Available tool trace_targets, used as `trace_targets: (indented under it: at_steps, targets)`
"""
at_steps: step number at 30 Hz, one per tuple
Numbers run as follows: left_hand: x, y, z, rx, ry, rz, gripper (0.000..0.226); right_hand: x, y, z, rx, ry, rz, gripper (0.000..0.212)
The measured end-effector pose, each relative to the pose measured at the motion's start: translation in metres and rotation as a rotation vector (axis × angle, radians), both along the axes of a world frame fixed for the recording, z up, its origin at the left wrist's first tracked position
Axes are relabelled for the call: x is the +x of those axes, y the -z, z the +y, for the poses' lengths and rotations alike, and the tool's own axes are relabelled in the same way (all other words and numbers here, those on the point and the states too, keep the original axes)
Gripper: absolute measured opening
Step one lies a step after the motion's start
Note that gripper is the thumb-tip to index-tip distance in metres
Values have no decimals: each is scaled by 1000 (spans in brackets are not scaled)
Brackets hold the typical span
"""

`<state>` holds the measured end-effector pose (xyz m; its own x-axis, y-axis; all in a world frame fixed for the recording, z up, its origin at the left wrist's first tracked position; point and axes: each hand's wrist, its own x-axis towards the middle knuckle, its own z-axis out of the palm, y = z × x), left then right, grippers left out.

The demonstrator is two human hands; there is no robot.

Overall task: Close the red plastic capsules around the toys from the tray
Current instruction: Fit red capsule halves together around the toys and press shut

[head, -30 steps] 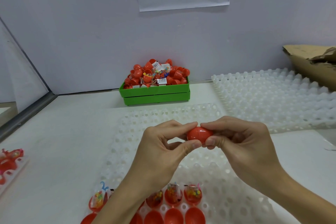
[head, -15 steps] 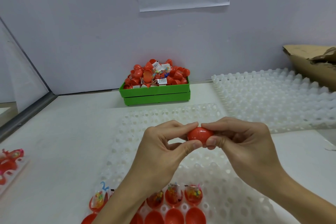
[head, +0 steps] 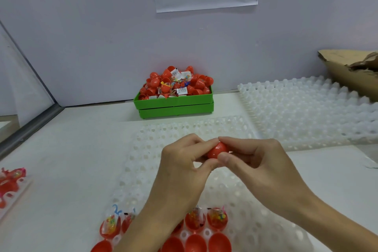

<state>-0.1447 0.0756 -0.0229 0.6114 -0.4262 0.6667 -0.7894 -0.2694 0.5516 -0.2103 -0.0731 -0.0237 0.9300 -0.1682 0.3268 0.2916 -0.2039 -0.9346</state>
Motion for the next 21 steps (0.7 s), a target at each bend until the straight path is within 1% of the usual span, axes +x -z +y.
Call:
trace_targets:
  at_steps: [1,3,4,5,6,7,9,11,12,13,14,16,19,21]
  targets:
    - [0,1,-1,44,-26,-101,29,0,-1,3,-8,-23,0,26]
    - [-1,2,-4,113,-44,-247,19,0,-1,5,8,-14,8,37]
    - [-2,2,-5,123,-28,-268,18,1,0,4,36,1,17,41]
    - [-2,1,-5,113,-1,-244,22,2,1,2,68,3,26,42]
    - [-2,0,-4,81,32,-170,28,3,2,1,95,-7,30,37]
    - [-1,-3,-3,29,72,-48,33,4,2,-1,114,-18,26,32]
    - [3,-4,1,-90,145,264,46,4,1,-3,150,-38,2,26]
    - [7,-3,5,-158,257,573,71,4,0,-4,207,-68,-21,31]
    - [9,-3,6,-173,340,698,77,3,0,-4,224,-97,-38,34]
    - [9,-2,5,-178,422,783,75,2,0,-4,227,-122,-59,34]
    - [8,-2,4,-177,493,819,64,2,0,-4,223,-139,-77,34]
    - [4,-5,2,-171,555,807,44,2,0,-5,203,-152,-106,33]
    - [2,-6,-1,-248,536,832,37,4,-2,-2,140,-205,-155,35]
    - [2,-4,-2,-295,529,853,29,6,-3,0,93,-241,-177,45]
